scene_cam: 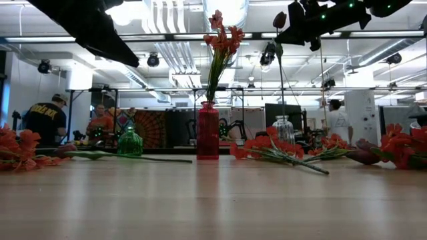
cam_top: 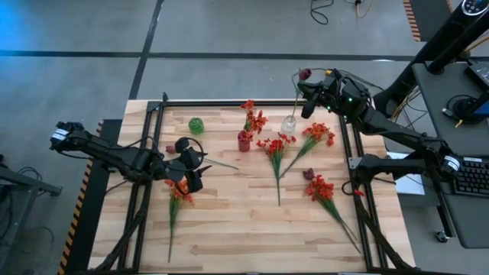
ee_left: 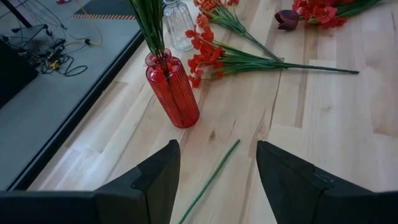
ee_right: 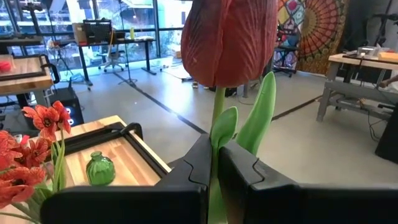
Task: Sort flowers into vase by color
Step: Put the bottom left red flower into the transparent vase, then put the bottom red flowers into the green vase
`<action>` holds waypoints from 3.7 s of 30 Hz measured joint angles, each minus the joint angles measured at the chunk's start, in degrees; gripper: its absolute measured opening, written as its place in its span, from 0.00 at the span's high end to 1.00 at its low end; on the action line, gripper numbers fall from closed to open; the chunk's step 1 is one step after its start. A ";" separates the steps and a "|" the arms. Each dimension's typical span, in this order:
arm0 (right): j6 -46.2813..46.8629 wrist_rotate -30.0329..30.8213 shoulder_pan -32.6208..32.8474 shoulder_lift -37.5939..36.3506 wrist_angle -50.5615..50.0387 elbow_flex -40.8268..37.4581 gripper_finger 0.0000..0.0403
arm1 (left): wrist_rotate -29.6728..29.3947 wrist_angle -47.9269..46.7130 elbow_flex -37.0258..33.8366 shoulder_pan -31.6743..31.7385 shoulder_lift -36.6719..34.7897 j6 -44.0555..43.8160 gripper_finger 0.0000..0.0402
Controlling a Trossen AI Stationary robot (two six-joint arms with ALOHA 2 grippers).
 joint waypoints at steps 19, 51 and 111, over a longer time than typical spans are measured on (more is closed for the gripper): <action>0.17 -0.04 0.00 0.00 -1.42 0.00 0.96 | 0.04 0.00 0.00 0.01 0.00 -0.21 0.52; 4.14 -0.02 0.04 -4.92 -15.56 1.38 0.62 | 5.66 -2.31 0.00 -0.01 0.00 -11.10 0.52; 39.05 0.00 24.79 2.90 -50.45 3.74 0.73 | 21.21 -10.25 -0.04 -5.82 2.67 -25.57 0.52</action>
